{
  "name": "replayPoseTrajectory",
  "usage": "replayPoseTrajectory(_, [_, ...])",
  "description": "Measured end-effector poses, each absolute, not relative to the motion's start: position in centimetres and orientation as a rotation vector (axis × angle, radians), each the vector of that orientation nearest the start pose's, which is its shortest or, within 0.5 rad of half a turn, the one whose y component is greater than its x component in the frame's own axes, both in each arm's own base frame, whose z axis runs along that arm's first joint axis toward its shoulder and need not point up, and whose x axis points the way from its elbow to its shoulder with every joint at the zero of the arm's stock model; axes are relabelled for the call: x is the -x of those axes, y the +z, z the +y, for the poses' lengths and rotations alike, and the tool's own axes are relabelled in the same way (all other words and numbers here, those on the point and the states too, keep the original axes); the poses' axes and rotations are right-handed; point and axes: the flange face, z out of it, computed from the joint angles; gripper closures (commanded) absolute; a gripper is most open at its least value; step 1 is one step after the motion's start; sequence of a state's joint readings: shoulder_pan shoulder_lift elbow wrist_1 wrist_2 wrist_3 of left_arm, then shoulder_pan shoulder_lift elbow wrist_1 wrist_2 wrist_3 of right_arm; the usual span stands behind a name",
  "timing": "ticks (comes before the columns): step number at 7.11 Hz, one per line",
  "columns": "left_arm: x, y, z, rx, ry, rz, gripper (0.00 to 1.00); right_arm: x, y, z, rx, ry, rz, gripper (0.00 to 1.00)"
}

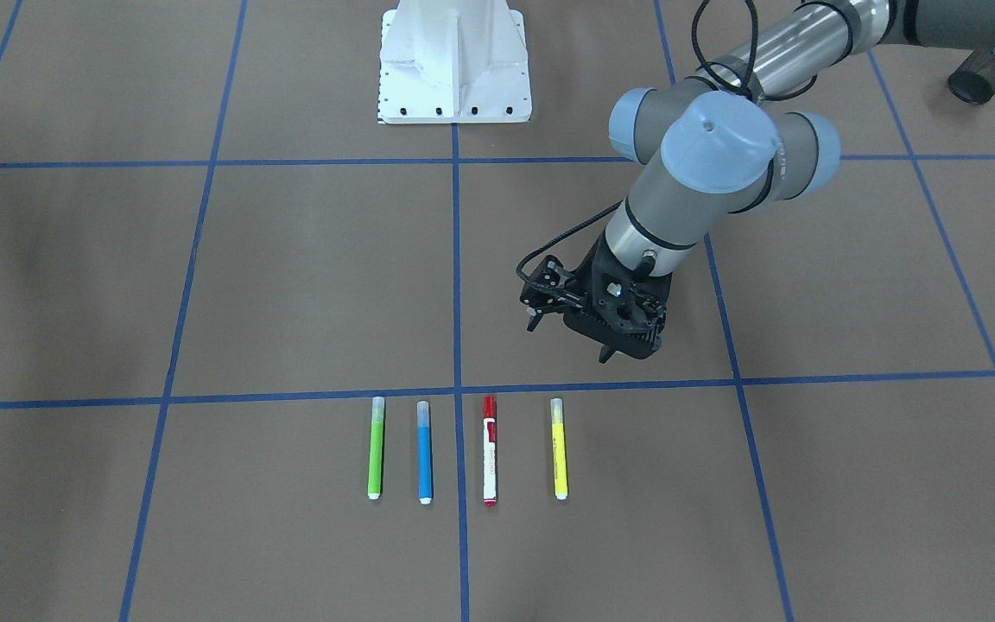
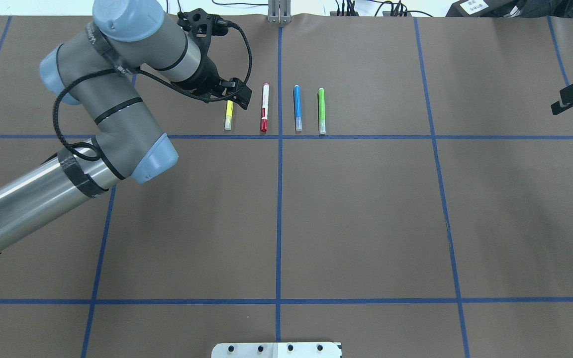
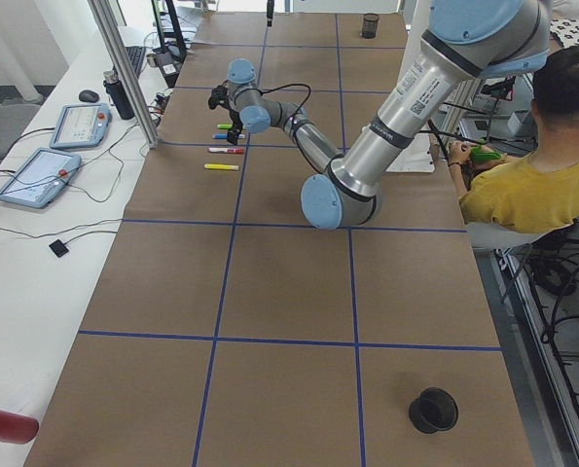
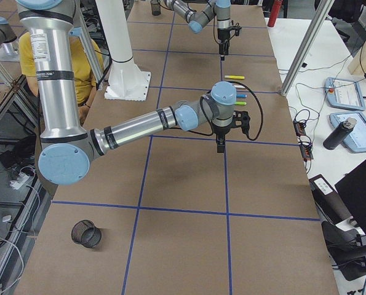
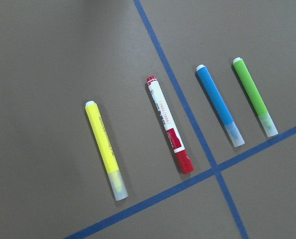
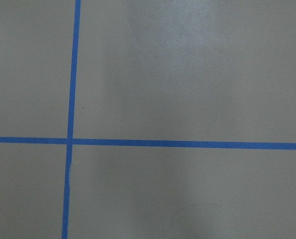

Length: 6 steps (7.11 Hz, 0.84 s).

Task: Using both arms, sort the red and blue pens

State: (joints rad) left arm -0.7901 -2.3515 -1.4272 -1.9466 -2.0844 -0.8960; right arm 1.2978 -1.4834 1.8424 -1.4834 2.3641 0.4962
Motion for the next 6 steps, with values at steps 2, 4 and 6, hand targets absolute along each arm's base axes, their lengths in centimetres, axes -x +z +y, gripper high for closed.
replayPoseTrajectory(2, [-51.5,18.6,-61.2,-0.222,0.104,1.002,0.01,8.2,46.8,-52.2,-0.099,0.030,-0.880,0.00])
replayPoseTrajectory(4, [-56.3,18.3,-62.6,-0.167,0.119,0.952,0.06,8.2,46.8,-52.2,-0.099,0.032,-0.880,0.00])
replayPoseTrajectory(6, [-58.7,19.4,-62.8,-0.146,0.142,0.911,0.19,8.1,46.8,-52.2,-0.099,0.031,-0.880,0.00])
